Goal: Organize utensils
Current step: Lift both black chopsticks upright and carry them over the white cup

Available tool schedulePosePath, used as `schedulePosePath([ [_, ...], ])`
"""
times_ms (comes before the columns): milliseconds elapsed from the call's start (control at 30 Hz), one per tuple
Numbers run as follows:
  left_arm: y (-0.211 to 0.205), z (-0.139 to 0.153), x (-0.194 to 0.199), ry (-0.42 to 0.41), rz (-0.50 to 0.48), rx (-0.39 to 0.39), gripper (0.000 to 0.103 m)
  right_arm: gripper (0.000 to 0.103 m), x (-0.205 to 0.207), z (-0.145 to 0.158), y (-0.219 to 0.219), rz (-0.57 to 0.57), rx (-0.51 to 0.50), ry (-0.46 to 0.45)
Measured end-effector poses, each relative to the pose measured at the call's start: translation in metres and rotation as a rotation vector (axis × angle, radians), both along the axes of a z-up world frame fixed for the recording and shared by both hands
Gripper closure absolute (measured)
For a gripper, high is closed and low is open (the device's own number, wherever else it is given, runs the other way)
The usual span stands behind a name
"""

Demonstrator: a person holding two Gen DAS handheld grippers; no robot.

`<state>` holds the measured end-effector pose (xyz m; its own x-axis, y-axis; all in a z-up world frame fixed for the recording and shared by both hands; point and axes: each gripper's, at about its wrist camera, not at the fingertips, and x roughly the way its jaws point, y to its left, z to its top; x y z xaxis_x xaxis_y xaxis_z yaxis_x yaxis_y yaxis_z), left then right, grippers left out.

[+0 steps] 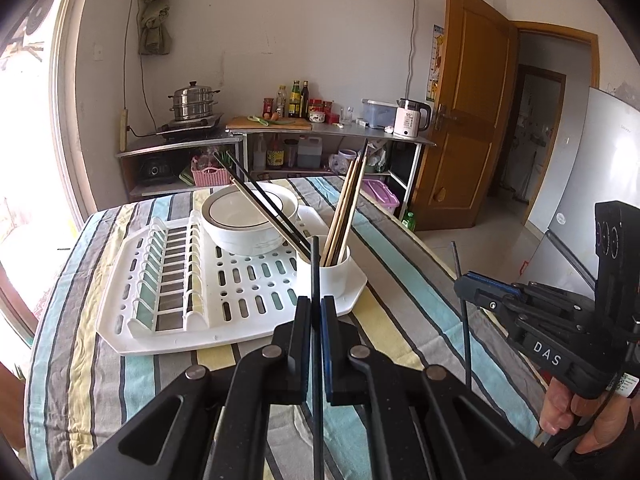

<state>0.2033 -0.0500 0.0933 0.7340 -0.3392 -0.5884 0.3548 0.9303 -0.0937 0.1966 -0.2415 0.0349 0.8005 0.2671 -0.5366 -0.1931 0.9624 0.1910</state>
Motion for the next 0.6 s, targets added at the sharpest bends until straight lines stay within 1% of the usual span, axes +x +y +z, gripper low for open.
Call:
schedulePosePath([
  [200, 0.010, 0.016, -0.017, -0.042, -0.003, -0.019, 0.099, 0.099, -0.012, 0.014, 0.000, 0.002, 0.010, -0.052],
  [600, 0.019, 0.030, -0.035, -0.072, -0.003, -0.040, 0.099, 0.099, -0.029, 0.026, -0.001, 0.005, 0.018, -0.104],
])
